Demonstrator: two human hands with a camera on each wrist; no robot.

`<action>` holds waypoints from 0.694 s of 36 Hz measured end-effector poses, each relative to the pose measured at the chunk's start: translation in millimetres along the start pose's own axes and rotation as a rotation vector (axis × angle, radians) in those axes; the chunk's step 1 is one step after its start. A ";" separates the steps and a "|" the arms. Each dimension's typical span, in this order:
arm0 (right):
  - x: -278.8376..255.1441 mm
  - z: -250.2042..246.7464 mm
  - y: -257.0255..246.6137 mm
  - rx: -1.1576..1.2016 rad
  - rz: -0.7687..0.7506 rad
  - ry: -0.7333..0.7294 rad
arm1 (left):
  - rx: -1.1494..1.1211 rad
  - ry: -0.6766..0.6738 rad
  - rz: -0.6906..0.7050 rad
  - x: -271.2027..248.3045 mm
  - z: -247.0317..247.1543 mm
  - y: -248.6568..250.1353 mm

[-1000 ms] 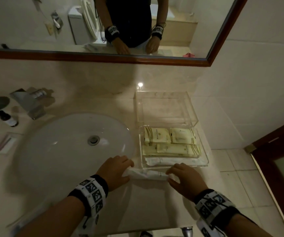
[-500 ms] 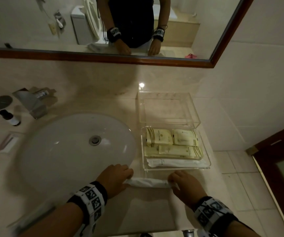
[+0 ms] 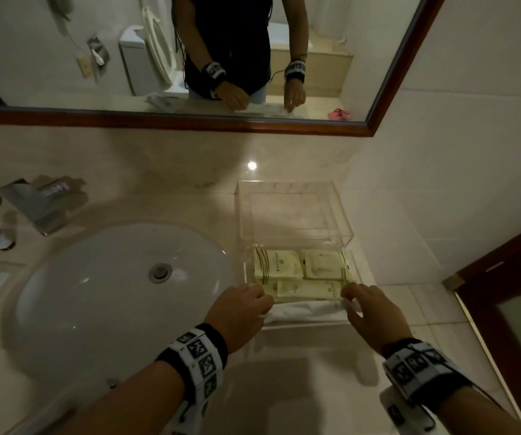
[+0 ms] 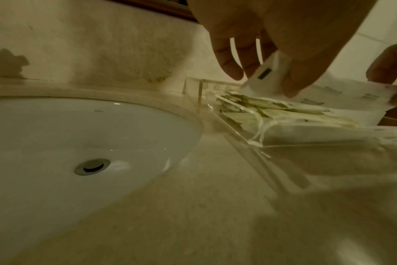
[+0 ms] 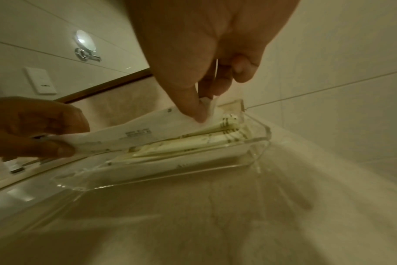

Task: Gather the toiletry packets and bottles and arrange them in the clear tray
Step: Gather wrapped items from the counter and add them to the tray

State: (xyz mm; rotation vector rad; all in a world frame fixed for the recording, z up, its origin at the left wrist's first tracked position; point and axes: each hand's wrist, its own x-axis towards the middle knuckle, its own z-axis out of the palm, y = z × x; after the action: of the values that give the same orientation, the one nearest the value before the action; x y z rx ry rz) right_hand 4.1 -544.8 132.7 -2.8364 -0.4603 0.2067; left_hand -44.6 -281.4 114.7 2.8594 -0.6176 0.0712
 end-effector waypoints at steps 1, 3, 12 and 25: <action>2.3 0.0 2.1 -0.007 0.018 -0.011 | 0.015 -0.005 -0.004 2.6 3.6 1.4; 5.2 0.9 5.0 -0.017 0.048 -0.041 | 0.053 -0.034 -0.001 5.6 10.2 3.6; -1.2 15.2 15.5 0.043 0.031 -0.079 | -0.014 -0.075 0.009 0.2 29.3 2.8; 8.1 20.8 10.2 0.036 0.110 -0.094 | 0.088 -0.271 -0.024 7.0 23.2 6.7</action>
State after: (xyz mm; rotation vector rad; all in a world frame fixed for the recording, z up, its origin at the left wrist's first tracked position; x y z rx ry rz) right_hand 10.9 -546.7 109.3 -2.8280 -0.3162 0.3670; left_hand -41.0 -295.3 94.0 2.9864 -0.6440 -0.3052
